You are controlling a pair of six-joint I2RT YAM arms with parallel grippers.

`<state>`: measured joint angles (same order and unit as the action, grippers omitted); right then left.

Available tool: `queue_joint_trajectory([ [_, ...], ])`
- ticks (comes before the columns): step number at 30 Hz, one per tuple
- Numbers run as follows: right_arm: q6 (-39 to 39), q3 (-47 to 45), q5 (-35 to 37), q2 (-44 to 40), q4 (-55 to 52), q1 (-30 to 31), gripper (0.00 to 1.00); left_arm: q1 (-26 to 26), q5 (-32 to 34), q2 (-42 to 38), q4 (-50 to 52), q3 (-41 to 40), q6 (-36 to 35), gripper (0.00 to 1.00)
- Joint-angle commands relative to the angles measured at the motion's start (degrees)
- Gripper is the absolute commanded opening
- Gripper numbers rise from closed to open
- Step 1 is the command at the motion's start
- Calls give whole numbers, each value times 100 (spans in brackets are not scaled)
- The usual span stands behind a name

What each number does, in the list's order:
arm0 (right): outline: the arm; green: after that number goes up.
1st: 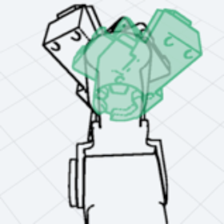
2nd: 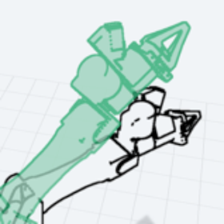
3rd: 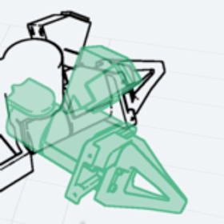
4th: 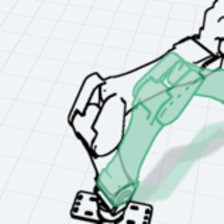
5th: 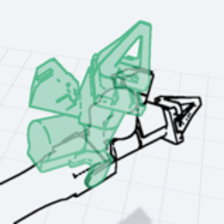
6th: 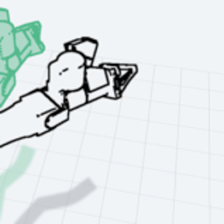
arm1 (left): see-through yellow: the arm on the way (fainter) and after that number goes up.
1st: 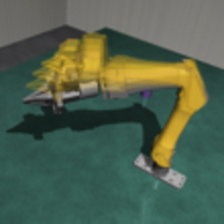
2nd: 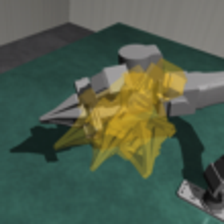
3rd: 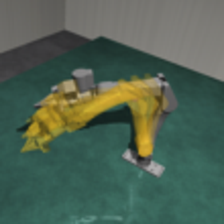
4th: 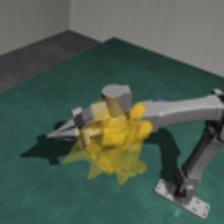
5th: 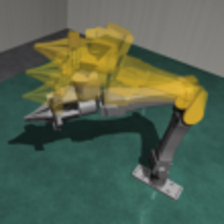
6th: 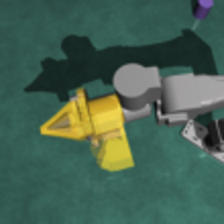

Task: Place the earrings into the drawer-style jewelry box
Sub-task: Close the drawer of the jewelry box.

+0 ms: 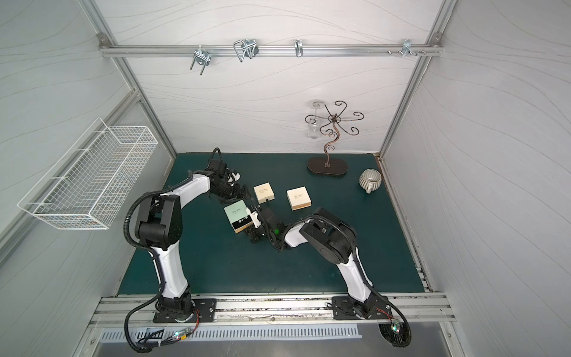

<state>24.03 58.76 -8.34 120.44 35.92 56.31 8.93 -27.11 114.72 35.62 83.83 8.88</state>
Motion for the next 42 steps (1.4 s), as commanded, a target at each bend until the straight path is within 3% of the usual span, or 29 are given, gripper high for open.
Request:
queue_joint_trajectory([
  [1,31,197,163,189,-19,52,18,75,-188,137,134,256,-139,99],
  [33,82,720,381,613,-86,-33,20,83,-252,238,254,416,-176,99],
  [42,-55,245,305,136,23,-19,28,-65,-136,-22,-101,279,61,99],
])
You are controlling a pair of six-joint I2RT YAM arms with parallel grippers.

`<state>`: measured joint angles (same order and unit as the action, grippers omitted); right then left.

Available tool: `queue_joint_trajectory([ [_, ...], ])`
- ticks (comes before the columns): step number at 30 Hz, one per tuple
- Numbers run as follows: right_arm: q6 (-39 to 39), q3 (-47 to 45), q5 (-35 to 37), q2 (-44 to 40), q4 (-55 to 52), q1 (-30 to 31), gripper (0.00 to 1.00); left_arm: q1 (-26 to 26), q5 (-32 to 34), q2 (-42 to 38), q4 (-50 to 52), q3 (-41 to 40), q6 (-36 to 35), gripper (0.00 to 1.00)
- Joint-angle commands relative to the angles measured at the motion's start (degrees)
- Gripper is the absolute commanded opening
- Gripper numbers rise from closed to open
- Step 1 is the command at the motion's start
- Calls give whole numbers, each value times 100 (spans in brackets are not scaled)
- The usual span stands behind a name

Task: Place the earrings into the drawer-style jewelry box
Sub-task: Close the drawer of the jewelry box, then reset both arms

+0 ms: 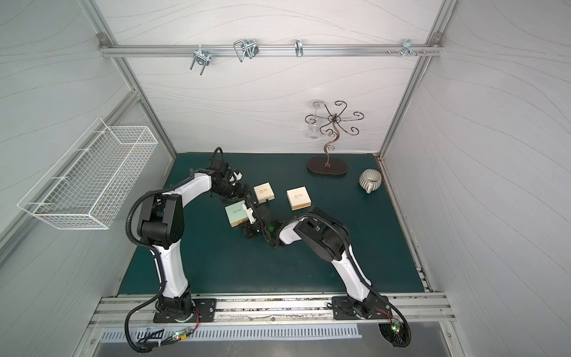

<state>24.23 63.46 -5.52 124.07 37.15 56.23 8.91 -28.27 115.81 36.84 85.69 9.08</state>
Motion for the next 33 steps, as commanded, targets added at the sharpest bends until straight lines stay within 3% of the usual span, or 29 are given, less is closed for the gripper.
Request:
queue_joint_trajectory([
  [1,-115,-281,25,-316,-154,-15,29,-99,-20,-170,-282,57,84,99],
  [9,-531,-1165,278,-1461,-450,-39,33,-422,200,-954,-688,-341,236,99],
  [15,-818,-1851,153,-2977,-1017,-705,35,-520,1316,-2351,-2074,-1894,538,99],
  [21,-1699,-2233,659,-4869,-2230,-1793,38,-730,2610,-3667,-3367,-3565,991,99],
  [24,-1721,-2371,650,-5486,-2794,-2681,50,-750,3262,-4163,-4020,-4287,873,99],
  [28,-1706,-3021,700,-6172,-2754,-3738,77,-750,4222,-4771,-4352,-4994,710,99],
  [31,-1848,-3593,1226,-6647,-2464,-4168,95,-750,4755,-5138,-4982,-5730,561,99],
  [33,-2085,-4007,1627,-6873,-2118,-4237,99,-749,5140,-5259,-5226,-6127,487,99],
])
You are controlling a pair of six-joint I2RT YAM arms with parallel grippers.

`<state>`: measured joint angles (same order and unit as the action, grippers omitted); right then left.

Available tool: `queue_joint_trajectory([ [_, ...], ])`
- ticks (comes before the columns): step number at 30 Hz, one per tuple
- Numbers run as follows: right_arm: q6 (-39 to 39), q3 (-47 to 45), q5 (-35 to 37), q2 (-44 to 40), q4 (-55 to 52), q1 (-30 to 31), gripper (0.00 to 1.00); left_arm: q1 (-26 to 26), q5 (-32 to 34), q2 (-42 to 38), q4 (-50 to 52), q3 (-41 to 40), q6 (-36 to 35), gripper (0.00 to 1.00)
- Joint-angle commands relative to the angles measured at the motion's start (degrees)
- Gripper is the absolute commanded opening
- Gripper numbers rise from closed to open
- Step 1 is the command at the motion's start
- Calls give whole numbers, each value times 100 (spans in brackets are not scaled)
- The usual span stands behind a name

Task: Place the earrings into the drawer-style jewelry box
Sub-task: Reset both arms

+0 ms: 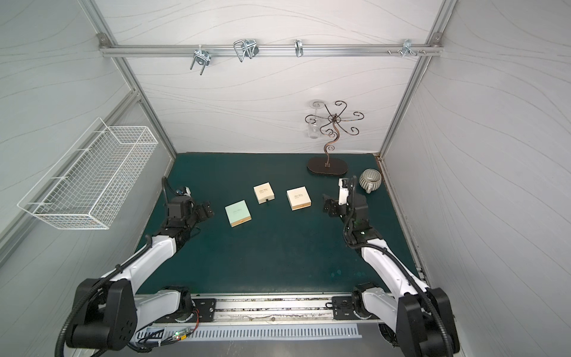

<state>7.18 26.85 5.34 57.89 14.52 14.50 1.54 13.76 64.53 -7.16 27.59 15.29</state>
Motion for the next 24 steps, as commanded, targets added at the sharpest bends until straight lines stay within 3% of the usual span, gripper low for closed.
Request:
queue_joint_trajectory([
  [1,-468,-541,728,-301,381,-76,99,-13,1140,-146,-928,-465,-139,99],
  [6,-409,-1058,1003,219,1105,-84,99,-13,1497,287,-1505,-667,-2,100],
  [9,-429,-929,1084,645,1300,-98,99,-13,1274,646,-3356,-1151,-151,100],
  [12,-663,-841,1086,1393,2243,-228,99,-13,889,983,-3016,-697,-621,100],
  [14,-707,-531,963,2028,2561,-384,99,-13,681,1323,-3425,-602,-1014,100],
  [17,-905,-69,640,2957,2797,-540,99,-22,822,2048,-4403,-714,-1069,100],
  [18,-820,-94,389,3243,3200,-688,99,-22,534,2237,-4560,-696,-1168,100],
  [20,-448,-323,151,3197,3408,-1013,99,12,462,2487,-4518,-503,-1301,99],
  [22,-488,-297,155,3228,3396,-1011,99,-55,287,2382,-3904,-308,-1181,100],
  [24,-481,-286,160,3223,3377,-1002,99,-66,297,2433,-4027,-332,-1200,99],
])
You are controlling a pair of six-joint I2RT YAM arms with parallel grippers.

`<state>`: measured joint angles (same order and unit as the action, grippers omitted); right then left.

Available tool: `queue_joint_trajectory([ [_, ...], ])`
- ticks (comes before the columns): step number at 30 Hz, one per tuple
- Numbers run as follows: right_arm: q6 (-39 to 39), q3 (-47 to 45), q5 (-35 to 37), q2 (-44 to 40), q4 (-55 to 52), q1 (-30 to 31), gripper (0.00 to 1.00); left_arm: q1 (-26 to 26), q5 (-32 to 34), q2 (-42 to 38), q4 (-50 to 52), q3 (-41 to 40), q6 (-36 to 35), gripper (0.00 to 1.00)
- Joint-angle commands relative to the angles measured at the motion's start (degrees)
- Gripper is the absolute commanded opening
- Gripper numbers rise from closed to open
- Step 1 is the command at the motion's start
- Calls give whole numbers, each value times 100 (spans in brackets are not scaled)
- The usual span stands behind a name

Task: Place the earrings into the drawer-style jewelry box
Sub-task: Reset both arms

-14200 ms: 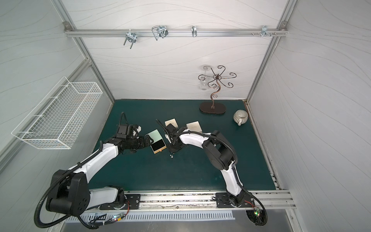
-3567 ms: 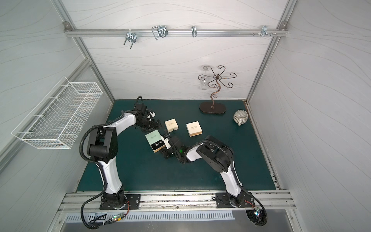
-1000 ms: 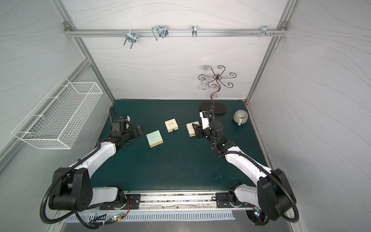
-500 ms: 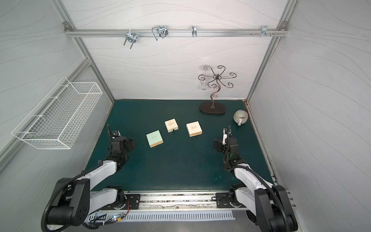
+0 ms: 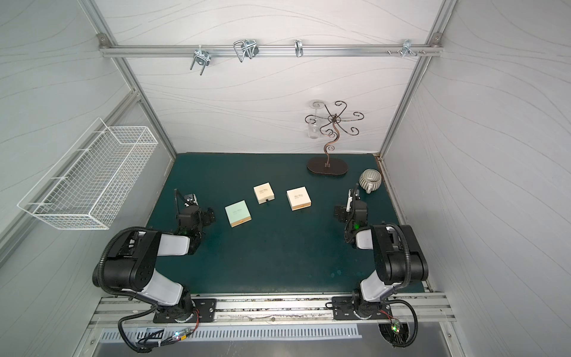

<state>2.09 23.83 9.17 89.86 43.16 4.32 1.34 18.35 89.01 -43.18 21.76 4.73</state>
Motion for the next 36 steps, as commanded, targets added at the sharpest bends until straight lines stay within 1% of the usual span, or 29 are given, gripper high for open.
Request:
queue_joint_trajectory([
  [1,27,8,-224,29,527,17,99,-47,-173,-41,-361,271,-139,100],
  [26,2,16,-180,19,512,34,99,-47,-170,-34,-358,272,-131,100],
  [29,-33,65,-243,56,469,34,99,-47,-169,-32,-358,276,-133,100],
  [31,-70,202,-165,142,299,86,99,-47,-173,-17,-341,293,-134,100],
  [36,-76,110,-185,65,395,78,99,-47,-175,-31,-338,284,-136,100],
])
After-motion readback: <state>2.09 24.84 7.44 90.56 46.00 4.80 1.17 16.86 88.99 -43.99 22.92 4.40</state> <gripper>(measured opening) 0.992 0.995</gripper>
